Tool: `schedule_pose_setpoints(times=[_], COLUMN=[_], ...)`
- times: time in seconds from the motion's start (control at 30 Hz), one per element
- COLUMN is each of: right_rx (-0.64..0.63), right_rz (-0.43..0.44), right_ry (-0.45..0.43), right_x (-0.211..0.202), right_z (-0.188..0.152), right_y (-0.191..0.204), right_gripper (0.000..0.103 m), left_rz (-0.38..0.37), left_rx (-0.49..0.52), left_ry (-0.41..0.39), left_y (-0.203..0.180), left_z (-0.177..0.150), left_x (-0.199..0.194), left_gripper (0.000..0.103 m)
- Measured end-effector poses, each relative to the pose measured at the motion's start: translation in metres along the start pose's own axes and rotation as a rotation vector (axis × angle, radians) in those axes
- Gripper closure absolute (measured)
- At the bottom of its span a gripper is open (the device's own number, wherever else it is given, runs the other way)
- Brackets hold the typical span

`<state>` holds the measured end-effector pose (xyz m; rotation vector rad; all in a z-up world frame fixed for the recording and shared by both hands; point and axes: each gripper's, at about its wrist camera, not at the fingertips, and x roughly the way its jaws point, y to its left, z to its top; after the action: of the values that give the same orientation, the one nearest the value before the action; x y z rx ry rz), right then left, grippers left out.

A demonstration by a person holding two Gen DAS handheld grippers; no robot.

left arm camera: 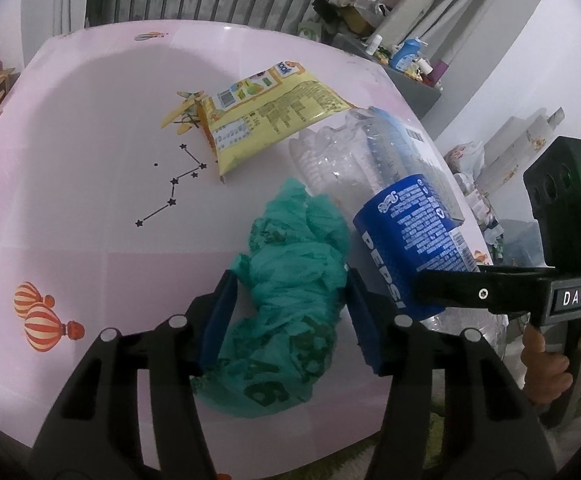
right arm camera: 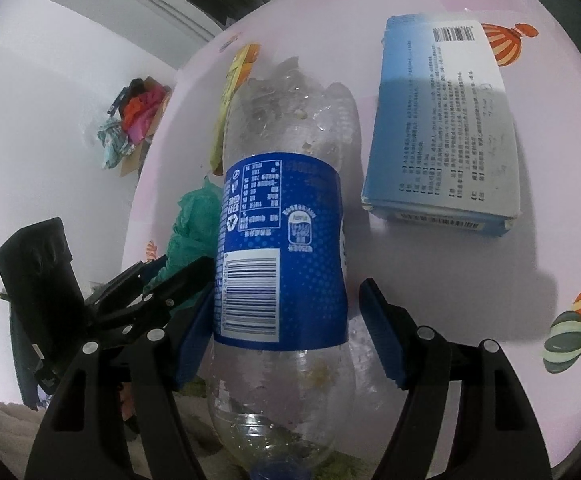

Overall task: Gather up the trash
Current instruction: 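Carry the green bag and Pepsi bottle in both grippers over the wastebasket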

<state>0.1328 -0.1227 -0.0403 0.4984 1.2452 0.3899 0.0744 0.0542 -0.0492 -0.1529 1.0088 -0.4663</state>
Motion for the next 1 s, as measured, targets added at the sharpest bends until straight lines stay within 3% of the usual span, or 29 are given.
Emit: schedule_pose_setpoints(times=[0.17,1.0], right_rx=[0.038,0.045], right_rz=[0.048,0.063], right_ry=[0.005,-0.038], right_x=[0.0,-0.016], right_z=[-0.001,-0.011], right_y=[-0.011,-0.02], right_gripper=[0.043,0.045], left_rz=[0.01,0.056], left_rx=[0.012,0.064], left_ry=[-0.007,-0.043], left_y=[-0.003,-0.01], left_z=[-0.001,0.0], left_x=[-0.002,-0.016], left_gripper=[0.056,0.059])
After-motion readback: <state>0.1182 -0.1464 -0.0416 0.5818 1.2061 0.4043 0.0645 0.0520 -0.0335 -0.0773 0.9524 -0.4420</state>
